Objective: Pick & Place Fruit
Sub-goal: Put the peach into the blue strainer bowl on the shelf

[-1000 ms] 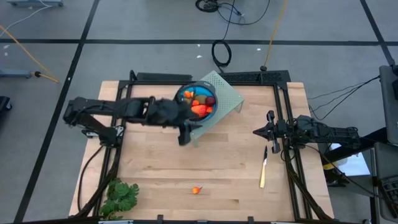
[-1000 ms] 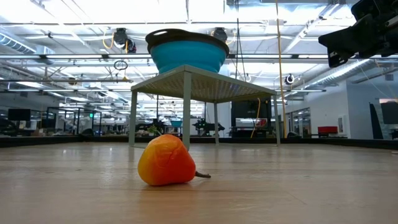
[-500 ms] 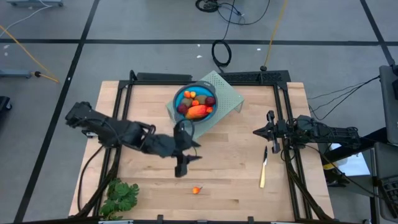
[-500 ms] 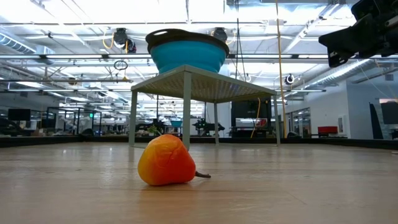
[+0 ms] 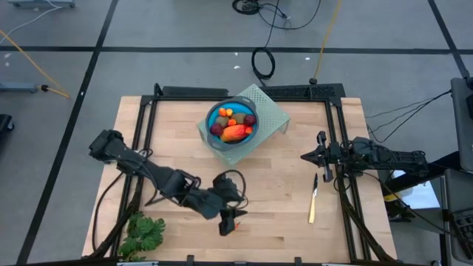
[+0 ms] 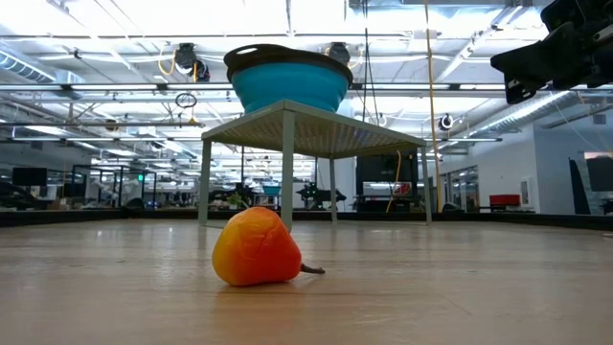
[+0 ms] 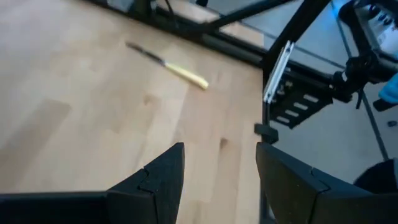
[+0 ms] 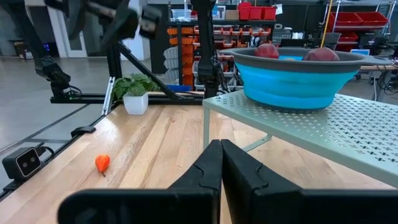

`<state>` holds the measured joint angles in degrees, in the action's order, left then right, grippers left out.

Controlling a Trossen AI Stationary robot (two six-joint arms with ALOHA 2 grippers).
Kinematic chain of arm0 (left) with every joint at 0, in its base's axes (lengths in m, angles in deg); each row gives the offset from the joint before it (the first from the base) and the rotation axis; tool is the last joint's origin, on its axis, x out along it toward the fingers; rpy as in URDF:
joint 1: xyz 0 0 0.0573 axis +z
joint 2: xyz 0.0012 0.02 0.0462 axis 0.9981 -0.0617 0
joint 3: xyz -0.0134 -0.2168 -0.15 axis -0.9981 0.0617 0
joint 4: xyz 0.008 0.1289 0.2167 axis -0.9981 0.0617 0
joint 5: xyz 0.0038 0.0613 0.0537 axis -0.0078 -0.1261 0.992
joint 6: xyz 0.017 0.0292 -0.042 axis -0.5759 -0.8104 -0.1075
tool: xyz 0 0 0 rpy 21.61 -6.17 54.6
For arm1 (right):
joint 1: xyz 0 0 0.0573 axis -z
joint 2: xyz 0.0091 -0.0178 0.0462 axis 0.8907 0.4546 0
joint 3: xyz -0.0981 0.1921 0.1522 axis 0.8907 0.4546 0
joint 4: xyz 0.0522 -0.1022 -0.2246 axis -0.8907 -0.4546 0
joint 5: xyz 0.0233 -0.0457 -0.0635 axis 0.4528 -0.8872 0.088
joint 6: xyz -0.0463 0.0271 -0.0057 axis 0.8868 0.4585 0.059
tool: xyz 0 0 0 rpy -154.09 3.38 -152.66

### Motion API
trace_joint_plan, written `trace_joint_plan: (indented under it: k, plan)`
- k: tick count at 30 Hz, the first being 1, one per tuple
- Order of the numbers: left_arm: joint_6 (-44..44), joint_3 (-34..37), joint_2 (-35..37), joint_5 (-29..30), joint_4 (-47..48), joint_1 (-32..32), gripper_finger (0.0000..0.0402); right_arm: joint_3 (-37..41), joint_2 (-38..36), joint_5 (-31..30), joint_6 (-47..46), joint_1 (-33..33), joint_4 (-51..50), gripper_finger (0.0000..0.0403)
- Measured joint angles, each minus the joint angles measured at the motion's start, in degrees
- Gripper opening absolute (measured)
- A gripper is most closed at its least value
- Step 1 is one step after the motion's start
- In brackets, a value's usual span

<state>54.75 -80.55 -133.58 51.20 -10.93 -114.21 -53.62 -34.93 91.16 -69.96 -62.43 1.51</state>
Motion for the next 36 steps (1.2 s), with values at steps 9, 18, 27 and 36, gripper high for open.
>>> trace_joint_plan:
  k: [9,18,27,36]
  plan:
    - [12.11,0.0,-4.05,-1.55,-0.71,-2.55,0.02,0.0,0.0,0.0,0.0,0.02,-0.03,0.0]
    - [23.33,0.0,-8.46,-4.58,-0.86,-4.71,0.02,0.0,0.0,0.0,0.0,0.01,-0.13,0.0]
    - [33.53,0.0,-12.29,-8.08,-0.85,-6.29,0.02,0.0,0.0,0.0,0.0,0.01,-0.35,0.0]
    - [32.92,0.0,-13.28,-8.11,0.07,-6.66,0.02,0.0,0.0,0.0,0.0,0.01,-0.38,0.0]
